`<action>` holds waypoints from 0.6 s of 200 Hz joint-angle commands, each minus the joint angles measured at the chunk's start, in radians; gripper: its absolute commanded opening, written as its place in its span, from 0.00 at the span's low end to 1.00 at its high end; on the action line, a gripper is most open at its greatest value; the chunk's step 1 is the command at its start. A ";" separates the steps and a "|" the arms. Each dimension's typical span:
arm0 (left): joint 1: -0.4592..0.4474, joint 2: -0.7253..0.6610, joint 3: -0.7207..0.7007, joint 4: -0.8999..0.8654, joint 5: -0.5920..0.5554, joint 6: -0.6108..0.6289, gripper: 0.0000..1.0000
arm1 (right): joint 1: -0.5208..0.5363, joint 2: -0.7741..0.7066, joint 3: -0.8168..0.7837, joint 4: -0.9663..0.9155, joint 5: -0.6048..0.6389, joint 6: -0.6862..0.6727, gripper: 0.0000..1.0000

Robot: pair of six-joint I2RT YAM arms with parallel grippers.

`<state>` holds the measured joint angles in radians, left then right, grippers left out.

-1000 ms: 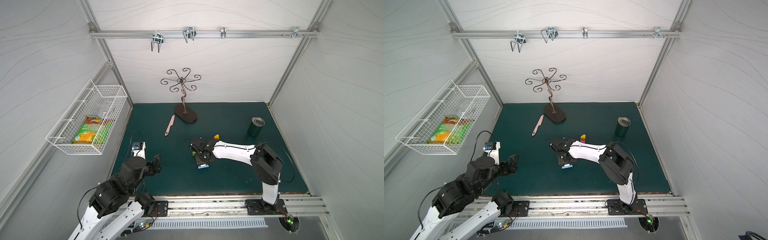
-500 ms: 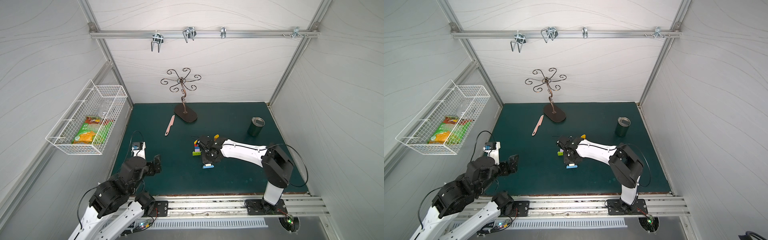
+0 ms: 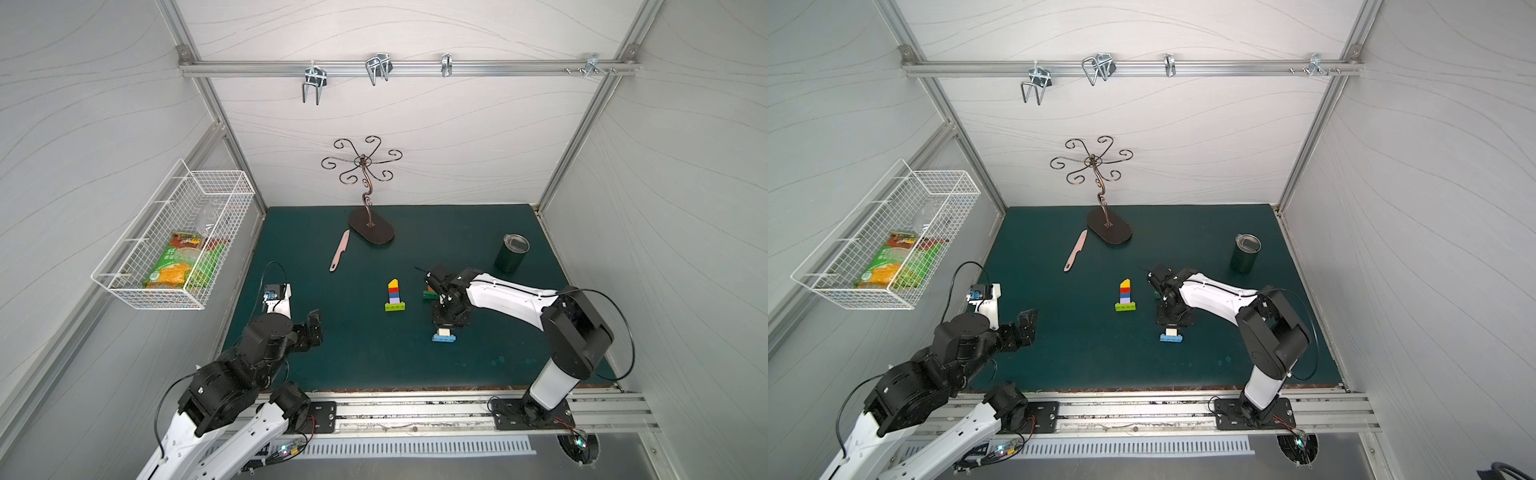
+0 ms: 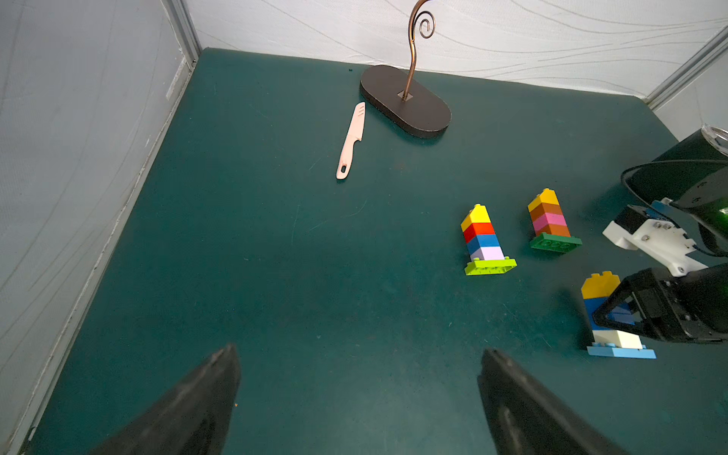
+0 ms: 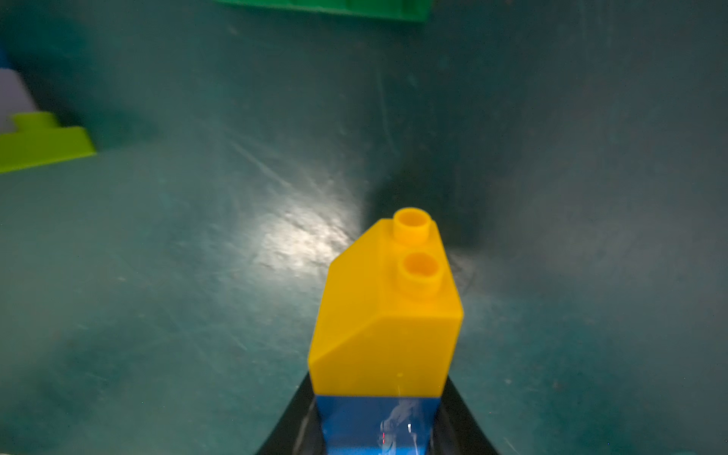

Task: Assemble the number 1 with lego
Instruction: Adjust the lego brick at the center of the board.

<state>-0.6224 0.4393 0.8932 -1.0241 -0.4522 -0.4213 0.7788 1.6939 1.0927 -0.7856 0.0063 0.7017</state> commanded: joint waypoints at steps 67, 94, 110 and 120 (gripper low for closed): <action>0.003 0.006 0.006 0.039 0.009 0.008 0.99 | -0.011 0.101 0.036 -0.027 -0.072 -0.091 0.36; 0.003 0.005 0.006 0.039 0.009 0.007 1.00 | -0.015 0.101 0.045 -0.045 -0.067 -0.096 0.51; 0.003 0.007 0.006 0.039 0.009 0.008 1.00 | -0.016 0.072 0.046 -0.056 -0.051 -0.088 0.68; 0.003 0.008 0.007 0.039 0.010 0.008 1.00 | -0.021 0.047 0.050 -0.067 -0.035 -0.078 0.78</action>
<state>-0.6224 0.4404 0.8932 -1.0241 -0.4511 -0.4210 0.7685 1.7828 1.1229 -0.8028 -0.0517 0.6128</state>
